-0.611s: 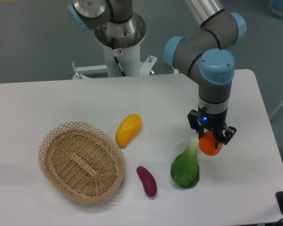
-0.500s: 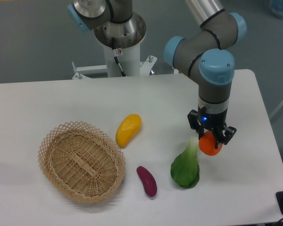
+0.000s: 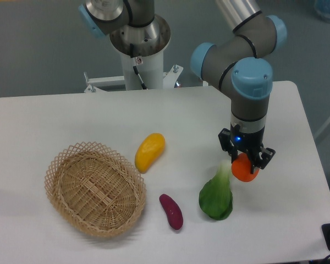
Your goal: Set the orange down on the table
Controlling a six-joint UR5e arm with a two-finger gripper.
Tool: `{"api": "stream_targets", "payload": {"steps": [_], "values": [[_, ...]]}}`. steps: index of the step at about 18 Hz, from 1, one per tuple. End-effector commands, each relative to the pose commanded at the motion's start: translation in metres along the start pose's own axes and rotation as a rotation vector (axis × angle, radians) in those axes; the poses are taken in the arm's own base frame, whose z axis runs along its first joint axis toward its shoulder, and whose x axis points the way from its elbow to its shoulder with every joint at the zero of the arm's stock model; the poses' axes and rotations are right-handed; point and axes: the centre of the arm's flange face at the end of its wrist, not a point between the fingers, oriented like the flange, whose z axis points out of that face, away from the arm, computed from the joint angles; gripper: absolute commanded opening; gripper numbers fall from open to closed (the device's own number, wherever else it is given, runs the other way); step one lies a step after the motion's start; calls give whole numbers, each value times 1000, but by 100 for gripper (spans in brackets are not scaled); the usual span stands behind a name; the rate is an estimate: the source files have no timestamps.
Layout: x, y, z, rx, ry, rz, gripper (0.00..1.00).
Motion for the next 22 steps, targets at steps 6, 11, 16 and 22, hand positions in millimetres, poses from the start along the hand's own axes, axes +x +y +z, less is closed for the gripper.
{"api": "stream_targets", "payload": {"steps": [6, 11, 16, 22], "values": [[8, 5, 6, -3, 18, -5, 45], [26, 8, 21, -16, 58, 0, 45], [61, -7, 27, -40, 80, 41, 45], [100, -20, 37, -112, 103, 87, 45]]}}
